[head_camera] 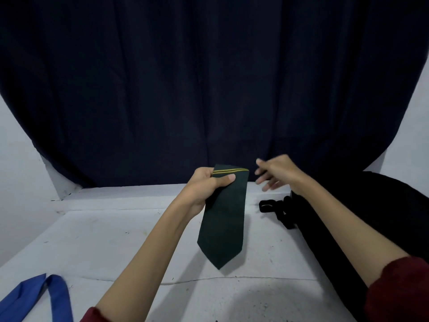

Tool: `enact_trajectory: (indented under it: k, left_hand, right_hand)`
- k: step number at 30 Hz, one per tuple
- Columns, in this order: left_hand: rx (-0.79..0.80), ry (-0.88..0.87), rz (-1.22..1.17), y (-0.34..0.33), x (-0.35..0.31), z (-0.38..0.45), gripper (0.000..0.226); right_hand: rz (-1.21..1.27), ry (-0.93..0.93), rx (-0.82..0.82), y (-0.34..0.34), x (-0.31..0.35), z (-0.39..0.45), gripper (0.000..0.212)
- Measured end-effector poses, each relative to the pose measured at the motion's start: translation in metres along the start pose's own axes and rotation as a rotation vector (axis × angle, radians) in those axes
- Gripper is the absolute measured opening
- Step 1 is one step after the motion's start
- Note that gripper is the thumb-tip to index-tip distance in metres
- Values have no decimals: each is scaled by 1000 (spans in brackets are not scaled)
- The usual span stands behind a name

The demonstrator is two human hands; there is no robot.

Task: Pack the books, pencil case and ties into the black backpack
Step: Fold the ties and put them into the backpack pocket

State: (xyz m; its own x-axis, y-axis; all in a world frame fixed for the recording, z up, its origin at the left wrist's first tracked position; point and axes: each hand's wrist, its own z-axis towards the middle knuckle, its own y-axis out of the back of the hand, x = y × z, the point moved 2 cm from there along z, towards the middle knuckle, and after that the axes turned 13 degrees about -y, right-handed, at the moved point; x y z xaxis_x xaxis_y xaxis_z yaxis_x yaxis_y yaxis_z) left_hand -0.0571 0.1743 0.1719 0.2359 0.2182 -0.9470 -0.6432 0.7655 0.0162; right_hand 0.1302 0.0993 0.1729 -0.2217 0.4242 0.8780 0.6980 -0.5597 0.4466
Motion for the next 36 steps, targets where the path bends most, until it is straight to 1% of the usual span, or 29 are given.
enact_trajectory:
  k: [1, 2, 4, 5, 6, 8, 10, 12, 15, 17, 20, 22, 24, 27, 30, 35, 36]
  left_hand:
    - [-10, 18, -10, 1, 0, 1, 7]
    - [-15, 33, -28, 1, 0, 3, 8]
    - [-10, 45, -60, 1, 1, 4, 13]
    - [-4, 47, -60, 1, 2, 5, 14]
    - [2, 45, -49, 0, 3, 5, 15]
    - [16, 41, -21, -3, 3, 5, 15]
    - [24, 43, -18, -6, 5, 3, 15]
    - [22, 55, -52, -9, 8, 0, 18]
    - [25, 82, -146, -10, 11, -4, 24]
    - [32, 116, -210, -11, 14, -8, 25]
    - [61, 132, -191, -13, 20, -14, 23]
    - [61, 103, -179, -14, 22, -17, 21]
    - [44, 40, -175, -14, 20, -18, 20]
    - [-41, -50, -144, -12, 14, -15, 19]
    - [-105, -117, -109, -11, 9, -12, 23]
    - [-158, -148, -206, -13, 10, -11, 29]
    - [-164, -149, -230, -15, 11, -10, 29]
  right_hand:
    - [-14, 55, 23, -2, -8, -1, 18]
    - [2, 127, 76, -4, -14, -5, 14]
    - [46, 287, 228, -12, -21, -15, 42]
    - [52, 354, 269, -16, -22, -19, 52]
    - [62, 420, 283, -21, -22, -23, 57]
    - [104, 532, 207, -29, -18, -26, 51]
    - [200, 587, 71, -33, -12, -27, 40]
    - [227, 618, -47, -32, -10, -23, 41]
    - [148, 638, -144, -32, -9, -21, 45]
    - [154, 653, -181, -33, -6, -24, 45]
    - [204, 666, -220, -34, -2, -28, 43]
    - [215, 659, -231, -33, -1, -28, 43]
    - [239, 646, -224, -32, -1, -28, 43]
    - [319, 602, -173, -32, -1, -26, 43]
    - [368, 562, -124, -35, -4, -26, 38]
    - [462, 479, -86, -40, -11, -28, 22]
    - [476, 469, -78, -41, -11, -29, 22]
